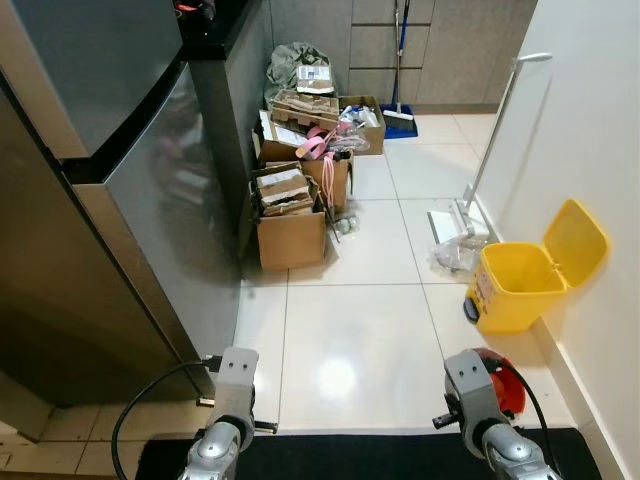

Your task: Restocking fridge

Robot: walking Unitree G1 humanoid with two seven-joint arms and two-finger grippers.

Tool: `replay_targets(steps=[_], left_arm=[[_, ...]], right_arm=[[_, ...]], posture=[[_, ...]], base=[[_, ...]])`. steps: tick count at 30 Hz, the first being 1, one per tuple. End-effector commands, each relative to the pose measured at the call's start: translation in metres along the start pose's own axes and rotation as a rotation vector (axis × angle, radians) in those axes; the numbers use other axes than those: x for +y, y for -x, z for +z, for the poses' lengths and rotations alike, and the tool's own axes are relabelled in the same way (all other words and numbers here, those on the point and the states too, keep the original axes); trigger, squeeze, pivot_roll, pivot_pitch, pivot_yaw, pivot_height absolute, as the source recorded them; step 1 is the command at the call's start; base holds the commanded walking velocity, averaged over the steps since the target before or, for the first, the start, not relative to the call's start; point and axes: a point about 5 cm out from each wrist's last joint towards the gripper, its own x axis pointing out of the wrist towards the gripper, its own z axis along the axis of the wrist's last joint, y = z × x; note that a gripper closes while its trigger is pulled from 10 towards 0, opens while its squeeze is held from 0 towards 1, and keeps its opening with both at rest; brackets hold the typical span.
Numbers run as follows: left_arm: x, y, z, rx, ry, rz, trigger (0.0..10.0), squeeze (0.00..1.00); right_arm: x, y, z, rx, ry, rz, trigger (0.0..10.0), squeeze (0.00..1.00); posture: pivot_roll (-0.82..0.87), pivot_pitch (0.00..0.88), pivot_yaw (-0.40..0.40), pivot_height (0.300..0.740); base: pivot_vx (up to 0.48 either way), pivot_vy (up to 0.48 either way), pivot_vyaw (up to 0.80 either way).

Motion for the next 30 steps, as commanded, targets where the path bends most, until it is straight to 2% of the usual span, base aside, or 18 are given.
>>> replay_targets(steps=[1,17,30], left_arm=[[-0.0108,-0.003,-0.0021,0.031,-0.004,-0.039,10.0,0.0],[-0.0184,-0.01,0.0059,0.038,-0.023,-0.095,10.0,0.0],[-0.0184,-0.011,0.0064,0.041,-0.039,-0.107,10.0,0.0]], right_arm=[[-0.0111,0.0058,-0.0087,0.001,-0.028,-0.054,10.0,0.0],[-0.0133,0.0103,-0.0154,-0.006,-0.058,-0.093,10.0,0.0],[-0.0104,0.0111,-0.0169,-0.012,-0.071,-0.098,10.0,0.0]], posture=[[0.0,0.074,0.025,0.74],[-0.03,0.073,0.061,0.74],[-0.04,0.075,0.07,0.74]], base=[[0.0,0.0,0.0],[0.0,0.111,0.0],[0.0,0.102,0.0]])
